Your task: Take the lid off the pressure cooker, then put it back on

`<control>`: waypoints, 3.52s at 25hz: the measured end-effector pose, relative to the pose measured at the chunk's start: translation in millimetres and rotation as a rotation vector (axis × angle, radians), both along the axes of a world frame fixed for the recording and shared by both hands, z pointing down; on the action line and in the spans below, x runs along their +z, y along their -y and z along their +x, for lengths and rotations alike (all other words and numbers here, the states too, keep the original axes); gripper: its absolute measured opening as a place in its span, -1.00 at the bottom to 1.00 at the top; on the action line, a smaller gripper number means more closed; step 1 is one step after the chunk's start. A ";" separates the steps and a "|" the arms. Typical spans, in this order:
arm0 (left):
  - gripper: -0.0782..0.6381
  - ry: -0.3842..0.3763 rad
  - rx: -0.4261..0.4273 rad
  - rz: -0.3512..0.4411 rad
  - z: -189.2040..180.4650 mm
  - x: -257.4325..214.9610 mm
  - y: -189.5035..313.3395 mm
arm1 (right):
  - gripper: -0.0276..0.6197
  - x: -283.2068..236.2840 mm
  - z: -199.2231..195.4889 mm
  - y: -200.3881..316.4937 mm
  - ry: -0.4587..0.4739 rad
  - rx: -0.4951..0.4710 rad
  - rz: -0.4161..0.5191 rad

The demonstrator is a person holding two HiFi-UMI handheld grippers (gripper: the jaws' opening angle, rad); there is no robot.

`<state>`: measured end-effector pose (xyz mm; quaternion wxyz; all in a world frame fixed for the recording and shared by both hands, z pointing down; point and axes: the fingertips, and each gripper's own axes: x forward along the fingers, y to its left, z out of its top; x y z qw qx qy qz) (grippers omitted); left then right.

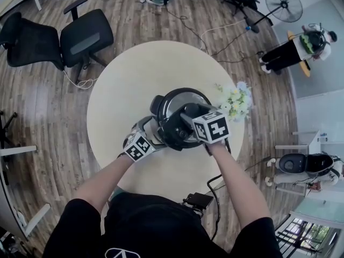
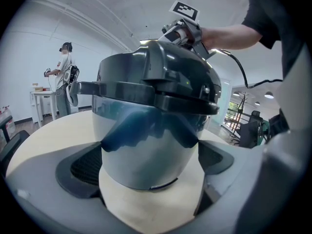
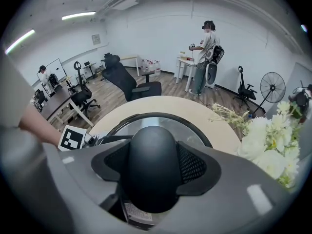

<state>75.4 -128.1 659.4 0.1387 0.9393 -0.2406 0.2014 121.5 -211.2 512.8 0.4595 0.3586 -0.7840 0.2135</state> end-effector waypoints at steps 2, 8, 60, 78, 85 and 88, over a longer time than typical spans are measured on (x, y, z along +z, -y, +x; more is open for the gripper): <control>0.87 0.003 0.000 0.001 -0.2 -0.4 0.7 | 0.00 -3.1 1.5 0.3 -0.010 -0.004 -0.009; 0.87 0.005 -0.002 0.004 -1.7 0.0 1.6 | 0.00 -18.6 0.8 5.0 0.018 0.021 -0.058; 0.87 0.018 0.006 0.011 -2.8 -6.5 1.4 | -0.02 14.9 198.1 -220.5 -0.045 0.334 -0.126; 0.87 0.016 0.007 0.013 -2.7 -6.8 1.3 | -0.03 163.1 203.6 -225.8 -0.080 0.384 -0.214; 0.87 0.008 0.005 0.020 -3.7 -6.9 1.7 | -0.03 190.9 202.3 -221.6 -0.070 0.409 -0.203; 0.87 0.007 0.007 0.017 -2.9 -7.0 1.3 | -0.02 196.0 203.1 -223.1 -0.036 0.435 -0.190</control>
